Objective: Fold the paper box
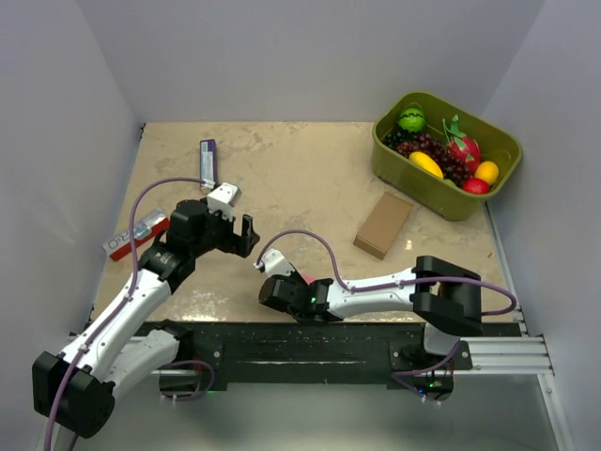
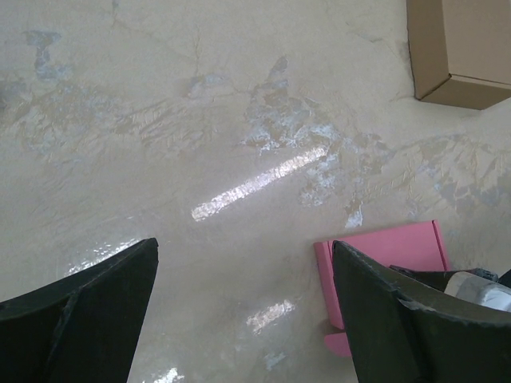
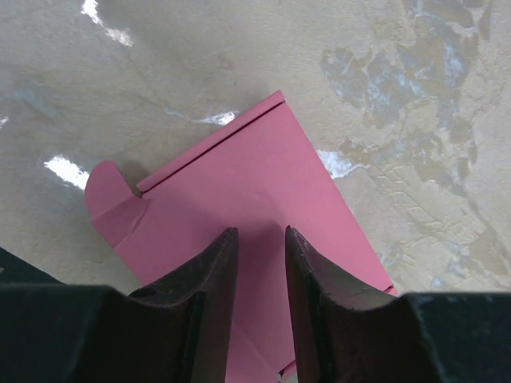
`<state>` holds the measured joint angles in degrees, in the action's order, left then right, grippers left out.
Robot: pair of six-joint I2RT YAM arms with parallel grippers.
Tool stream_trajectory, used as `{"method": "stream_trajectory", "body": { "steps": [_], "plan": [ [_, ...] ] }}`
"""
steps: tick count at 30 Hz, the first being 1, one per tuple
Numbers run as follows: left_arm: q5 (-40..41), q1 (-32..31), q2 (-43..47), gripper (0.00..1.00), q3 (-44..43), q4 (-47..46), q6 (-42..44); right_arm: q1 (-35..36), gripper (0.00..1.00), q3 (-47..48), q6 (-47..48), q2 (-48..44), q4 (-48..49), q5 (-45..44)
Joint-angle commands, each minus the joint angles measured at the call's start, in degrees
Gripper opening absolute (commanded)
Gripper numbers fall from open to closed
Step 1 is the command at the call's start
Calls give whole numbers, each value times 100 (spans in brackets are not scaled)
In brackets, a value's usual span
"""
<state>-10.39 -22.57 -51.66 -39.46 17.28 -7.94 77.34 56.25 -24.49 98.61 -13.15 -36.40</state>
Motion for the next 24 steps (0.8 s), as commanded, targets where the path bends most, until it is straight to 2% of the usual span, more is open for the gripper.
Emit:
{"method": "stream_trajectory", "body": {
  "steps": [1, 3, 5, 6, 7, 11, 14, 17, 20, 24],
  "plan": [
    [-147, 42, -63, 94, 35, -163, -76, -8, 36, -167, -301, 194, 234, 274],
    [-226, 42, -107, 94, 35, -172, -84, -8, 38, -132, -354, 159, 94, 230],
    [-296, 42, -160, 94, 35, -181, -111, -8, 45, -27, -469, -42, -73, 134],
    [-384, 42, -169, 94, 44, -190, -119, -8, 50, 26, -547, -130, -335, 64],
    [-437, 42, -195, 94, 53, -207, -137, -8, 61, 157, -705, -323, -512, -24],
    [-665, 42, -327, 94, 62, -260, -172, -8, 80, 325, -1460, -825, -1347, -174],
    [-780, 42, -389, 94, 53, -286, -190, -140, 81, 203, -2339, -1062, -1875, 35],
    [-859, 42, -406, 94, 53, -304, -216, -272, 81, -245, -3069, -1369, -1806, 247],
    [-973, 42, -380, 93, 123, -339, -295, -474, 81, -825, -3544, -1756, -1288, 589],
    [-1324, 42, -319, 90, 342, -514, -680, -799, 81, -1781, -3905, -2625, 10, 1117]
  ]
}}
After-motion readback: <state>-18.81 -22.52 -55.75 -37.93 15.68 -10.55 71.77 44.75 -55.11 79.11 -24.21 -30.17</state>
